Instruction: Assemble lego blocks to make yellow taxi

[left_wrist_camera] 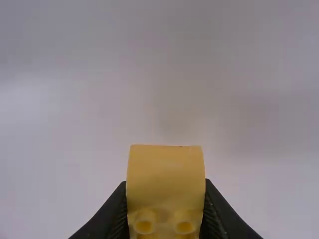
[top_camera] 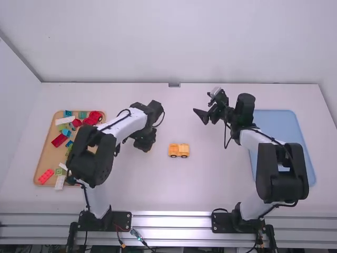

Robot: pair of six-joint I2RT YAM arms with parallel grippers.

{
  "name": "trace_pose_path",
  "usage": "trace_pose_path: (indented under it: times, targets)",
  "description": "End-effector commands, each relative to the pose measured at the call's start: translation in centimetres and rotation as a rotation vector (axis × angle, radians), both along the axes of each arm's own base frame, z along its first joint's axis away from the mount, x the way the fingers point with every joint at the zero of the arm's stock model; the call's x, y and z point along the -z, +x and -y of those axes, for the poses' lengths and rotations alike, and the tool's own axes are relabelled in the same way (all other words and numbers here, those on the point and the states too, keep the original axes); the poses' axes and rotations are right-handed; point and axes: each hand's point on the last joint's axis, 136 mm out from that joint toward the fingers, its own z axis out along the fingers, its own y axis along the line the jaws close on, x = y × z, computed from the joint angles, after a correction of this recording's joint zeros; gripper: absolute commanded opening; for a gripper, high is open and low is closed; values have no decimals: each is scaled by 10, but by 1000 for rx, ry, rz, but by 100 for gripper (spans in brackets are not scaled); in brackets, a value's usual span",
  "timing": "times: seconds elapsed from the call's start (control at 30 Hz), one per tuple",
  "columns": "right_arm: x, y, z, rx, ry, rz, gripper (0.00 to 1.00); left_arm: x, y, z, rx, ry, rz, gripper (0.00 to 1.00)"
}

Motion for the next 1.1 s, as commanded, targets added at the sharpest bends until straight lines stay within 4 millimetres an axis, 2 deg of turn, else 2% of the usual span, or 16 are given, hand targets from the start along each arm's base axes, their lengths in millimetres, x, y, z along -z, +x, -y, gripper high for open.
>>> trace_pose_path:
  times: [0.0, 0.13, 0.4, 0.63, 0.7, 0.73, 0.8, 0.93, 1.0, 1.07]
  targets:
    - [-16, 2, 0, -4, 1, 36, 99, 4, -4, -5, -187, 79, 26, 2]
    - [-14, 1, 0, -7, -4, 32, 99, 18, -1, 12, -188, 19, 63, 2]
    - [-15, 1, 0, -7, -4, 33, 99, 46, 5, 18, -221, -44, 135, 2]
    - [-15, 1, 0, -7, -4, 34, 99, 49, 9, 16, -222, -37, 161, 11]
    - [-15, 1, 0, -7, -4, 33, 99, 49, 9, 18, -223, -47, 160, 25]
    - [-15, 1, 0, -7, -4, 33, 99, 50, 9, 23, -227, -76, 156, 63]
    - [-15, 1, 0, -7, -4, 33, 99, 50, 11, 29, -220, -110, 159, 67]
    - [-15, 1, 0, -7, -4, 33, 99, 51, 9, 23, -279, -94, 152, 78]
    - [-15, 1, 0, -7, -4, 33, 99, 50, 10, 21, -275, -95, 153, 79]
    - [-15, 1, 0, -7, -4, 33, 99, 41, 10, 18, -242, -99, 147, 82]
